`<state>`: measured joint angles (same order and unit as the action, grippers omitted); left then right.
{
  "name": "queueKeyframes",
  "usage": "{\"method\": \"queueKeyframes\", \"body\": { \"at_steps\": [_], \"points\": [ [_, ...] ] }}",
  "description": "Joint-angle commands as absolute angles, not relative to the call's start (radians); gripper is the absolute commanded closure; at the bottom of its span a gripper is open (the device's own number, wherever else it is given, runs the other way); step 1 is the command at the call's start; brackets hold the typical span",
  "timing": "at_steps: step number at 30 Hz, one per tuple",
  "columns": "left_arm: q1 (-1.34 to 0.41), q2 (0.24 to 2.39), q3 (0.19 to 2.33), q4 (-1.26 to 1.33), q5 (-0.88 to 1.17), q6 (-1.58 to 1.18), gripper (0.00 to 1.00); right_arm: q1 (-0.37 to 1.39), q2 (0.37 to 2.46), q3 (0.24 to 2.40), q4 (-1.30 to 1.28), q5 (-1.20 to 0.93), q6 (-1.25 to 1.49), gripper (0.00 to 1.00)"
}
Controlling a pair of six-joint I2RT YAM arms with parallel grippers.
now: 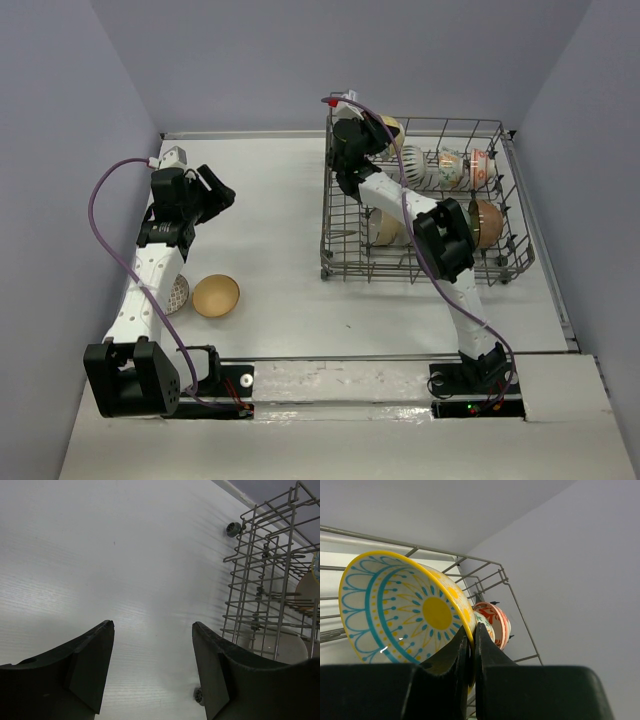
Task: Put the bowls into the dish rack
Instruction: Pass from the right arm to the left
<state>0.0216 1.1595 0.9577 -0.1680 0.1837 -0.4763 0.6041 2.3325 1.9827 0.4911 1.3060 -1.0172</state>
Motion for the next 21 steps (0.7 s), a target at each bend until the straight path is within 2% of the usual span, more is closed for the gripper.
{"method": "queueKeyframes", "body": {
  "at_steps": [1, 21],
  "points": [
    [0.026, 1.158, 0.951, -0.14, 0.199, -0.466, 0.27, 0.615, 2.338, 1.965, 0.566, 1.305, -1.046, 0.99],
    [0.026, 1.17, 0.959, -0.143, 0.195, -0.463, 0.27, 0.615, 2.404, 1.91, 0.356, 1.255, -0.974, 0.99]
  ]
}}
